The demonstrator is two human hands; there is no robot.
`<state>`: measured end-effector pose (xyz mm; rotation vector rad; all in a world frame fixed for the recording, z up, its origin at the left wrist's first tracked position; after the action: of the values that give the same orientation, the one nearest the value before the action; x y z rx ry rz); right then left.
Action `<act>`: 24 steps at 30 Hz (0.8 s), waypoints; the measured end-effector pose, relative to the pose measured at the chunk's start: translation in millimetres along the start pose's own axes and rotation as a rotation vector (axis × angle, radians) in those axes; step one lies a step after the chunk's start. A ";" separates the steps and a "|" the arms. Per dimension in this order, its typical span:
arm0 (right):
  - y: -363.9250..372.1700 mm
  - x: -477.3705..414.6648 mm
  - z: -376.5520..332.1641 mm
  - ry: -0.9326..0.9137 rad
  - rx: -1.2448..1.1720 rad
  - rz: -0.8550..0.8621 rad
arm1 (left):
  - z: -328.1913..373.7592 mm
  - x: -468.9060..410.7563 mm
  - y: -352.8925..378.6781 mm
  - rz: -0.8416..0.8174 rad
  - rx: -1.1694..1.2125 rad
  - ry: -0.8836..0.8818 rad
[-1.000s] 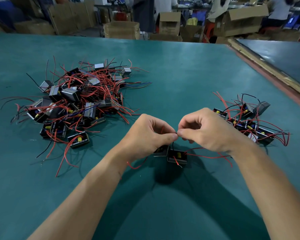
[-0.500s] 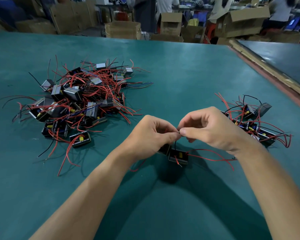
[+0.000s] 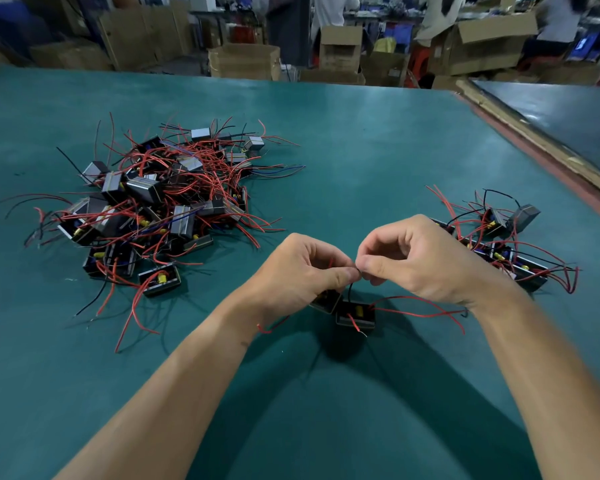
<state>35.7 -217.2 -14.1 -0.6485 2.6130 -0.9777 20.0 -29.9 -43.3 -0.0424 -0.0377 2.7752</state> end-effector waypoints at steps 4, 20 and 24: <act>4.3 -2.7 2.8 0.085 0.051 -0.001 | -3.4 -1.0 3.1 0.072 -0.092 0.081; 0.7 -2.4 6.5 -0.050 0.125 0.092 | 0.3 -1.1 5.0 0.139 -0.046 0.060; 1.9 -2.9 6.1 -0.050 0.196 0.086 | 1.0 -0.9 4.1 0.130 -0.086 0.074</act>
<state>40.1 -217.9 -19.6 -0.5016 2.4406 -1.1560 19.4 -34.1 -42.4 -0.1758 -0.1394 2.8983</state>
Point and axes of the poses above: each hand's wrist, its own x-axis away from the middle knuckle, its own y-axis out of the palm, z = x × y, the point moved 1 cm from there along -x, towards the middle knuckle, and after that the axes turned 10 degrees about x, right-handed, at the moved point
